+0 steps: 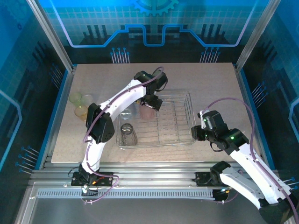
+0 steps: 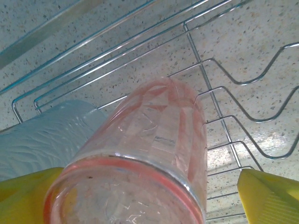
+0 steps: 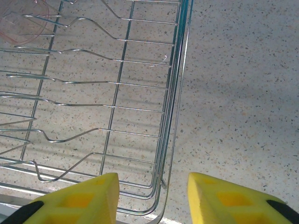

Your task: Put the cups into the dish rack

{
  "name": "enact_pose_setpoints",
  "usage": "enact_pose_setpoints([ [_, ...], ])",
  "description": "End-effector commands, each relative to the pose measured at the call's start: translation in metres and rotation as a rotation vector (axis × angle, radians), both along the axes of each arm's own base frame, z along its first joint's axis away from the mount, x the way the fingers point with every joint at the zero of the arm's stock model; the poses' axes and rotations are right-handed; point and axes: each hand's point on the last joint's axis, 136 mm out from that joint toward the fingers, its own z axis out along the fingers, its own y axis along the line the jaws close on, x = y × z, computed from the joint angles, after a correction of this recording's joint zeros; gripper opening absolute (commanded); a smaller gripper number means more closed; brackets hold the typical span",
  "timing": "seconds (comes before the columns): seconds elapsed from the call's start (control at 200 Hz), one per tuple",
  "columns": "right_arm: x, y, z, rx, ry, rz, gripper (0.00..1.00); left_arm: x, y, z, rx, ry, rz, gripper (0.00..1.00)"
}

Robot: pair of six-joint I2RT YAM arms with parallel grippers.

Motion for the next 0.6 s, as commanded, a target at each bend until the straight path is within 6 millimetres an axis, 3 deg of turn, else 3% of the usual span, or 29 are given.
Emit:
enact_pose_setpoints([
  [0.0,0.000,0.000,0.013,0.015,-0.021,-0.011,0.46,-0.001,0.000,0.031,-0.053,-0.067,-0.022,0.97],
  [0.235,0.002,-0.003,0.025,0.051,-0.057,-0.002,0.53,-0.005,-0.011,0.052,-0.061,-0.142,-0.101,0.99],
  [0.595,0.003,-0.050,0.043,0.187,-0.027,-0.230,0.62,-0.025,-0.033,0.093,-0.135,-0.316,-0.217,0.99],
])
